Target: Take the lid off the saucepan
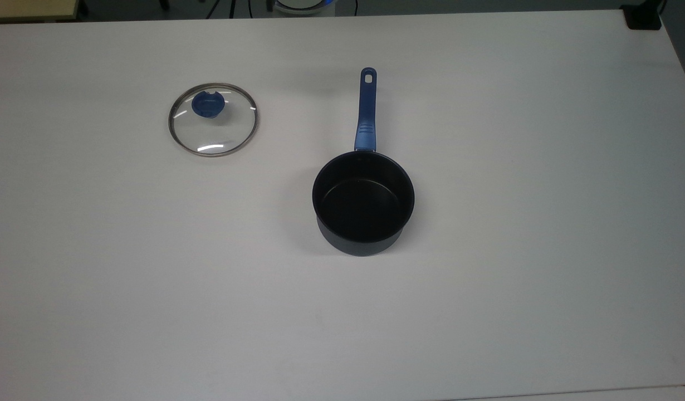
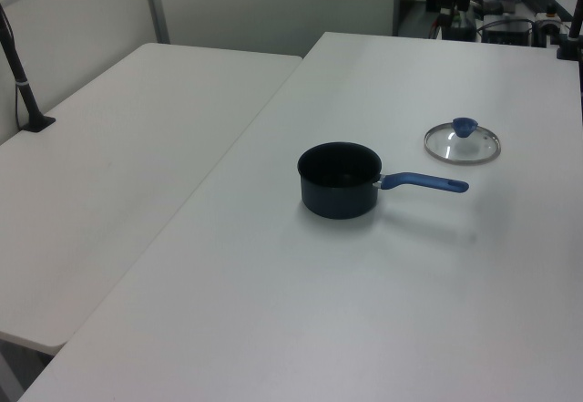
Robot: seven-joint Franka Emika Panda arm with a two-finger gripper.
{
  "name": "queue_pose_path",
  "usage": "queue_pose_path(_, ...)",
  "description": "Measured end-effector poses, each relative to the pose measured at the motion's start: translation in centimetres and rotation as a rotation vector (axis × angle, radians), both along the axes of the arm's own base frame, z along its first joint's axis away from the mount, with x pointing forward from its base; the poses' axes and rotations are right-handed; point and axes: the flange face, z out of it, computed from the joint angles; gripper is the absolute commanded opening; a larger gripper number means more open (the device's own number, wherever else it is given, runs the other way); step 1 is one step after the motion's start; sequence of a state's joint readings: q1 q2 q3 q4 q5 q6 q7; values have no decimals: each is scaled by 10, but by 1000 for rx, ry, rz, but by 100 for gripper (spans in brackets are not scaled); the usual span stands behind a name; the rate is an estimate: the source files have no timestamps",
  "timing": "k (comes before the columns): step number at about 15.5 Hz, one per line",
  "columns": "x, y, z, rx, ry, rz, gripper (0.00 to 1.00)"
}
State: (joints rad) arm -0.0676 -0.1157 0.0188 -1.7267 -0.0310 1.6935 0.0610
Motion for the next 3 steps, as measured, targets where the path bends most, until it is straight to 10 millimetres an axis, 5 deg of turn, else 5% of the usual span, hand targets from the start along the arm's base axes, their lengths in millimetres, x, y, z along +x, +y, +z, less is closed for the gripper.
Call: queue_pose_path(3,8,-1,-6,-34,-13,46,100)
